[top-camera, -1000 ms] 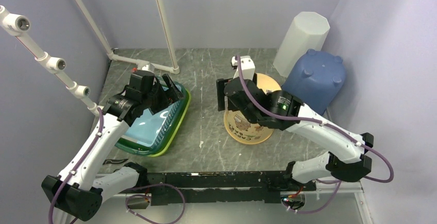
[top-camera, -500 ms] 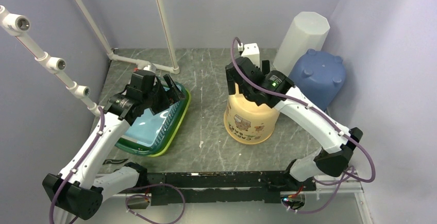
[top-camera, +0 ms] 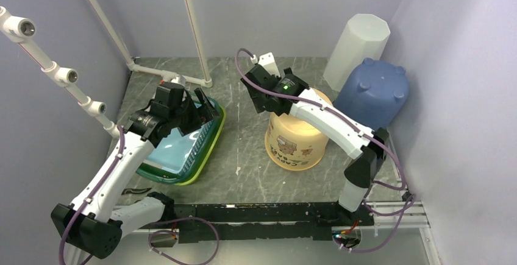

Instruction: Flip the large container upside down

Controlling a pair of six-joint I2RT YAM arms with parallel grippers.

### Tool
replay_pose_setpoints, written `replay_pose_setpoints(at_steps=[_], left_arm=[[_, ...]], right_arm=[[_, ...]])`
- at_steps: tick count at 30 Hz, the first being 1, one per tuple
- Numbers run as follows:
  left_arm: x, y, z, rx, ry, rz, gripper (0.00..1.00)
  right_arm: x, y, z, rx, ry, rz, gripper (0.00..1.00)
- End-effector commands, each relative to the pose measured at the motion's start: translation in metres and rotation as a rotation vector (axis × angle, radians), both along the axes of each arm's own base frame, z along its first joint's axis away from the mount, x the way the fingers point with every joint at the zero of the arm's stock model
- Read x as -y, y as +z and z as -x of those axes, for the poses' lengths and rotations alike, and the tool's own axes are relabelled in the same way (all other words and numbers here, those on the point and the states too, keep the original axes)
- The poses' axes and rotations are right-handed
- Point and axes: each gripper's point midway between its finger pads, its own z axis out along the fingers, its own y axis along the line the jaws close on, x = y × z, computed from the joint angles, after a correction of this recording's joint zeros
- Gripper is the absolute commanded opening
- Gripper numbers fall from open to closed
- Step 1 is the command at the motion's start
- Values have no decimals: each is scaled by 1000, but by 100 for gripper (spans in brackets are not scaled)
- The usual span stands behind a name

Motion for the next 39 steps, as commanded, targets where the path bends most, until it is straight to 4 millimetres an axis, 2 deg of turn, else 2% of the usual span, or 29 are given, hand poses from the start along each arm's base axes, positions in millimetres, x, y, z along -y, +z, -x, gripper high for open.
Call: replay_pose_setpoints(at_steps=[1, 7, 12, 17, 22, 25, 27, 31, 35, 39], left_arm=[[1, 18, -5, 59, -18, 5, 94], [4, 17, -8, 63, -45, -6, 94], [7, 12, -10, 50, -60, -9, 94], [9, 12, -10, 49, -64, 4, 94], [8, 12, -9, 50, -61, 2, 94], [8, 12, -9, 49, -59, 4, 94], [8, 12, -8, 49, -58, 8, 94], [9, 15, -9, 53, -57, 14, 94], [0, 17, -7, 52, -19, -10, 94], [-16, 20, 1, 55, 61, -34, 94]], right_arm=[[16, 11, 3, 3, -53, 42, 100], [34, -15, 39, -101, -82, 29, 100], [62, -30, 74, -161, -125, 38, 100], [91, -21, 99, -163, -192, 35, 100], [109, -2, 109, -130, -218, 11, 100], [103, 18, 106, -95, -202, -58, 100], [91, 32, 99, -65, -169, -119, 100], [46, 53, 82, -37, -38, -272, 100], [-2, 50, 67, -57, 55, -376, 100], [-17, 31, 47, -60, -41, -384, 100]])
